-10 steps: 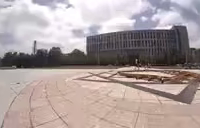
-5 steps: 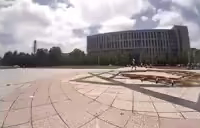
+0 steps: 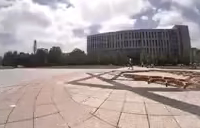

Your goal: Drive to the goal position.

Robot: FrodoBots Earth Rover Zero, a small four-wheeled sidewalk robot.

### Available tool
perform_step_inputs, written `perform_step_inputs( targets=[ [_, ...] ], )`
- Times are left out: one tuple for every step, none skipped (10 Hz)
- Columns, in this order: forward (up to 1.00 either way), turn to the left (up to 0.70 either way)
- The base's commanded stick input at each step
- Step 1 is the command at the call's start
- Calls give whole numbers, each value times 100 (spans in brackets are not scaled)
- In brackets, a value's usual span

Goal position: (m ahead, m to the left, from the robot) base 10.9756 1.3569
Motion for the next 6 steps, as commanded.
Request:
perform_step_inputs(
  targets=[
    [100, 0],
    [100, 0],
    [100, 0],
    [100, 0],
    [100, 0],
    [100, 0]
  ],
)
